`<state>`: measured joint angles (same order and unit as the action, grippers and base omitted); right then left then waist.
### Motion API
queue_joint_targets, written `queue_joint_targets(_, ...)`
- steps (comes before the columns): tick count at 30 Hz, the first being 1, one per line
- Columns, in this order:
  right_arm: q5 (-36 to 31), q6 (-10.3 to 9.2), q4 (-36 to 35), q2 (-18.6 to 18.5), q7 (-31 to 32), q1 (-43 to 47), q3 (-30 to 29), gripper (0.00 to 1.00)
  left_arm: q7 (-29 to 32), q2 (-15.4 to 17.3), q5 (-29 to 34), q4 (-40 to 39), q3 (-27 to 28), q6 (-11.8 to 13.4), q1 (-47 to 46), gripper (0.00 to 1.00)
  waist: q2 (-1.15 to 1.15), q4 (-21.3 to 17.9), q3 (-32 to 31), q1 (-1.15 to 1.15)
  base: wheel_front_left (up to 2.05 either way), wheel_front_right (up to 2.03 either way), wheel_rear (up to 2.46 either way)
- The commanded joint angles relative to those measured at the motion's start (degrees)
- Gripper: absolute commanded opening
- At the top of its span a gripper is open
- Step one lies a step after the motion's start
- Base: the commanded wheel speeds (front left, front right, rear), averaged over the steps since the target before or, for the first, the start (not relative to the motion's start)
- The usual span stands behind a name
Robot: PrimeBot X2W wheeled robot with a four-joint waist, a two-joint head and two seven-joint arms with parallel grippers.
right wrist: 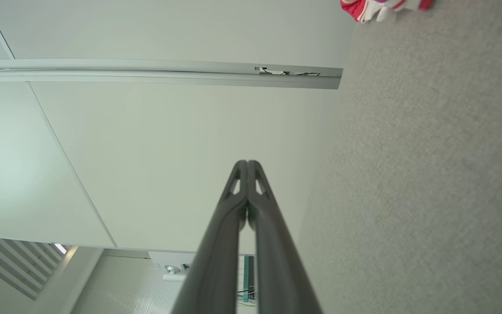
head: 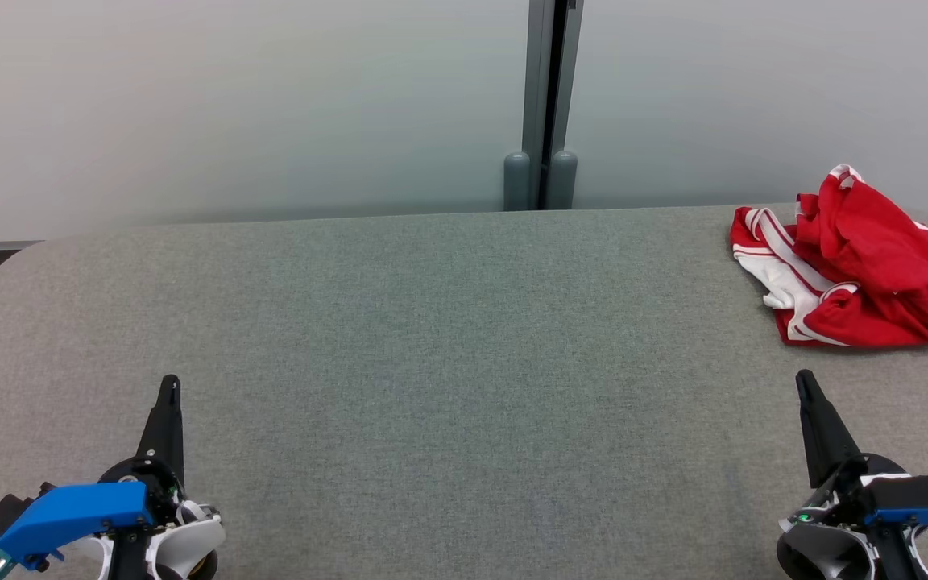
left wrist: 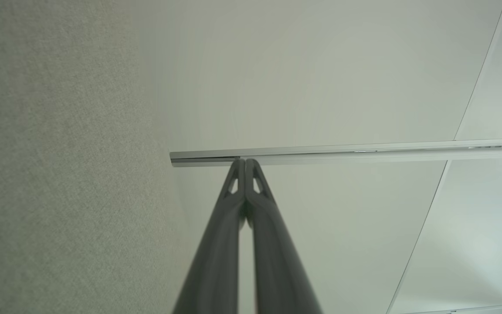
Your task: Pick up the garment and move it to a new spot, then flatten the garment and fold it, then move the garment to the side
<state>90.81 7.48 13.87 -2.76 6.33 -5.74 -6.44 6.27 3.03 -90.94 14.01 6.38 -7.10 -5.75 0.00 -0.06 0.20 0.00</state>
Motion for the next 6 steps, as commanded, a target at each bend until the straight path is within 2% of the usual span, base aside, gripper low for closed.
queue_joint_targets(1, 1.25, 0.02, 0.23, -0.21, 0.26, -0.8, -0.17, 0.0, 0.29, -0.2, -1.13, 0.07, 0.22, -0.65, -0.81, 0.0, 0.0, 0.03, -0.01, 0.0, 0.0, 0.0, 0.0)
queue_joint_targets(6, 1.66, 0.02, 0.28, -0.21, 0.32, -0.87, -0.18, 0.0, 0.49, -0.27, -1.52, 0.1, 0.33, -0.58, -0.79, 0.0, 0.0, 0.06, -0.02, 0.0, 0.0, 0.0, 0.0)
